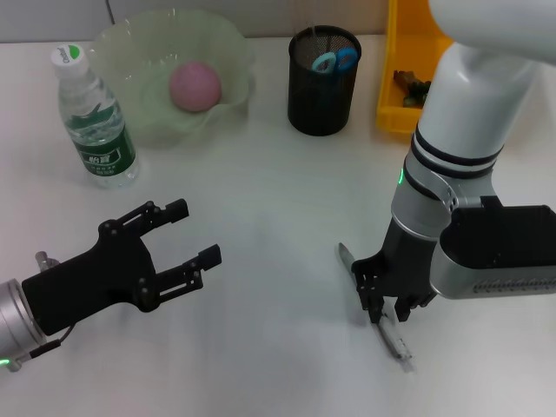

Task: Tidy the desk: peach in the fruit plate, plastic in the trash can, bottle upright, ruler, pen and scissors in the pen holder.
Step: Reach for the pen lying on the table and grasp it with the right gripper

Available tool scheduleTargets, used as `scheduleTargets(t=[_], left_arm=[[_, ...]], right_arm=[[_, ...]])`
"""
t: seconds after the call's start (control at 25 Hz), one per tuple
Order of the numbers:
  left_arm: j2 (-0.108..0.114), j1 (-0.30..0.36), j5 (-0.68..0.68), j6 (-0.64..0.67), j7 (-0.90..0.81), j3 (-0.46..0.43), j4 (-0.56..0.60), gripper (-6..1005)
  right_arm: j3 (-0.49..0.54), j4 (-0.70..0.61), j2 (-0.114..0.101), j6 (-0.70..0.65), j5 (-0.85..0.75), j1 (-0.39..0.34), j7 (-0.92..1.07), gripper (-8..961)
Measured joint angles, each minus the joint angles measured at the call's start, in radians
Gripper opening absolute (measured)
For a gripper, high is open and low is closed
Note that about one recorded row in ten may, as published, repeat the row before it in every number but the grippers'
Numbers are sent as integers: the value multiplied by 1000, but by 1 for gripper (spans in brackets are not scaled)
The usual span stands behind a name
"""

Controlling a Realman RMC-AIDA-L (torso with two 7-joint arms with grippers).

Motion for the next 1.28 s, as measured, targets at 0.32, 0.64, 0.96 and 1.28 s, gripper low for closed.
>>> scheduleTargets(t=[0.32,0.64,0.96,1.28], left_arm=[[2,1,4,0,0,3,-1,801],[0,1,4,0,-3,3,1,801],[1,1,4,8,-3,3,3,802],[3,1,4,9,-3,3,3,802]], right_arm=[[-4,5,0,1,3,3,1,287],[-9,9,0,7,5,7,1,284],[-30,10,0,25,11,13,19,284],[-33,12,0,25,18,20,24,282]])
